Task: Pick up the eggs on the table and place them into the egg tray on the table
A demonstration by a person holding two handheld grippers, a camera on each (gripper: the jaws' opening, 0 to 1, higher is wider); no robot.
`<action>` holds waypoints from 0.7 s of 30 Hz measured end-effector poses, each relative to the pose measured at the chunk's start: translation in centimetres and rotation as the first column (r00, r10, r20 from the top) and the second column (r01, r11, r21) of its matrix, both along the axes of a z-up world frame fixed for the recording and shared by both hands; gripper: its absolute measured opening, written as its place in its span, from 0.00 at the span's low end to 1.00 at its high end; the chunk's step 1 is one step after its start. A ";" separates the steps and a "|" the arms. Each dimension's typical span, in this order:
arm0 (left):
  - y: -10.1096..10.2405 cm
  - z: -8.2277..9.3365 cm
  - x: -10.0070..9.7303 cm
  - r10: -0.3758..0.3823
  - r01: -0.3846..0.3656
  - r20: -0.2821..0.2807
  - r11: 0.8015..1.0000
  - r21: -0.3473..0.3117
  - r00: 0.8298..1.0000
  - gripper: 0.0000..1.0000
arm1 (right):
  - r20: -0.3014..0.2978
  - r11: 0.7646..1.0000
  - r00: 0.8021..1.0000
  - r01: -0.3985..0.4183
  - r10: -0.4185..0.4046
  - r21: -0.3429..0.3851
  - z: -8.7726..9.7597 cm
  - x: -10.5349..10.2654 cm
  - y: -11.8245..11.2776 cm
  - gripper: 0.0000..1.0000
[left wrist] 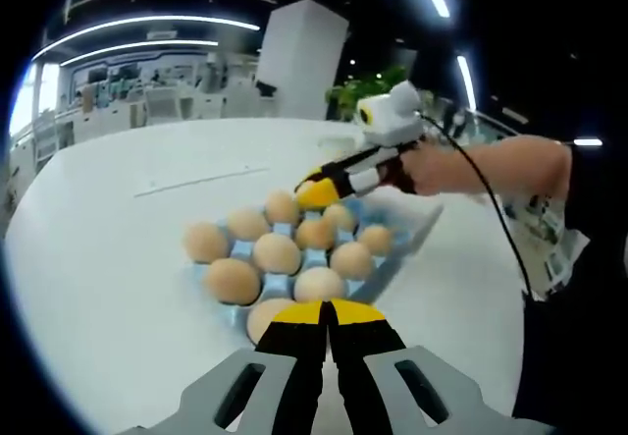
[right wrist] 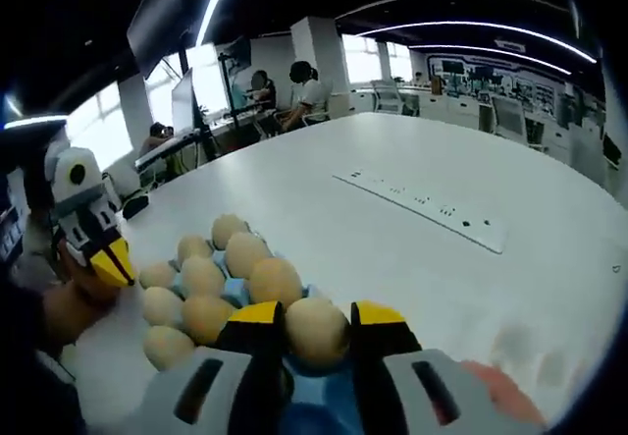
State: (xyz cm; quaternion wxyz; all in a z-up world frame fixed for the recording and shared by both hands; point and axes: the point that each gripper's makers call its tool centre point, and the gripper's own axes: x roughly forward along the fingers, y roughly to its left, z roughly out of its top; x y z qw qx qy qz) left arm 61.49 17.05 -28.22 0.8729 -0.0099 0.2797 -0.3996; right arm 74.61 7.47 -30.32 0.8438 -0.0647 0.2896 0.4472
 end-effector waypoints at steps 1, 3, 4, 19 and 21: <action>0.0 0.0 0.0 0.000 0.000 0.000 1.000 0.001 1.000 0.01 | -0.009 1.000 1.000 -0.001 0.001 -0.006 -0.1 0.0 0.0 0.29; 0.0 -0.1 0.1 -0.001 0.001 -0.001 1.000 0.003 1.000 0.01 | -0.026 1.000 1.000 -0.005 0.005 -0.019 -0.2 -0.1 0.0 0.29; 0.0 -0.1 0.1 -0.001 0.001 0.000 1.000 0.004 1.000 0.01 | -0.027 1.000 1.000 -0.011 0.010 -0.028 -0.3 -0.2 0.0 0.29; 0.2 -0.1 0.3 -0.001 0.001 -0.006 1.000 0.004 1.000 0.01 | -0.100 0.992 0.993 -0.077 0.068 -0.098 -0.5 -1.2 -0.3 0.36; 0.2 -0.1 0.3 -0.003 0.003 -0.007 1.000 0.002 1.000 0.01 | -0.087 0.995 0.994 -0.073 0.066 -0.072 -0.3 -1.5 -0.4 0.39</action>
